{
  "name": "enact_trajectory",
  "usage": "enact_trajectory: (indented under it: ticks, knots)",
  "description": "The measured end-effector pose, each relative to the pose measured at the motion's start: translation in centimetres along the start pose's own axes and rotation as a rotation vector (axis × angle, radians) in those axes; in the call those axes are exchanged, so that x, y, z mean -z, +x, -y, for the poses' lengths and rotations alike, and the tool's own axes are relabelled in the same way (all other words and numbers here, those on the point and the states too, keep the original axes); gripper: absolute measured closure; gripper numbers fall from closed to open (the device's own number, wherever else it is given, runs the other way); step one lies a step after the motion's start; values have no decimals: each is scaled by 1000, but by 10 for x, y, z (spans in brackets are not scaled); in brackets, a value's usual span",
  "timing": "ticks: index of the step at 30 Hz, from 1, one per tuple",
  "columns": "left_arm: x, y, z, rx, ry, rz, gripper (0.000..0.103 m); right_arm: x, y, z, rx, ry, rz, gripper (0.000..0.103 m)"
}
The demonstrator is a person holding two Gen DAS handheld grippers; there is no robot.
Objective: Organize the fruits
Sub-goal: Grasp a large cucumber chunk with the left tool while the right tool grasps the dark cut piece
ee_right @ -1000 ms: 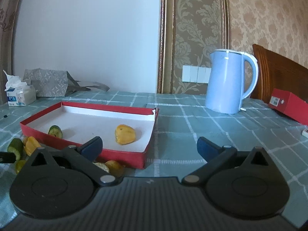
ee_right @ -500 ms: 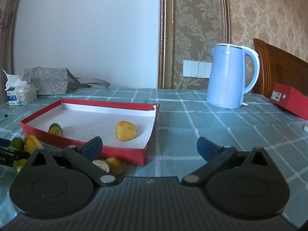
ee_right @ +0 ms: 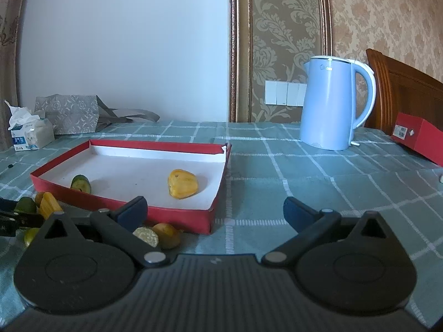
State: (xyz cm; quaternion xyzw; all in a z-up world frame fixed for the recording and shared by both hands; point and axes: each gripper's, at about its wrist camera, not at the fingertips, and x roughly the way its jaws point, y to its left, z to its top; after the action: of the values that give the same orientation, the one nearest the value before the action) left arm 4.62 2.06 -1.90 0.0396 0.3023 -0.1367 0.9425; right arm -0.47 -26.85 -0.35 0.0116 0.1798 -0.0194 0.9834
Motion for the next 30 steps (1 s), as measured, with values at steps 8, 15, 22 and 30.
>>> enact_trajectory:
  ticks: [8,15,22,30]
  knots:
    - [5,-4,-1,-57,3,16,57,3,-11,4,-112,15,-6,0]
    - [5,-6,3,-67,10,18,57,16,-19,-19,-169,-147,-19,11]
    - [5,-5,3,-70,15,15,57,20,-9,-37,-230,-240,-94,28]
    - [5,-5,2,-70,15,15,56,19,19,-42,-281,-207,-228,63]
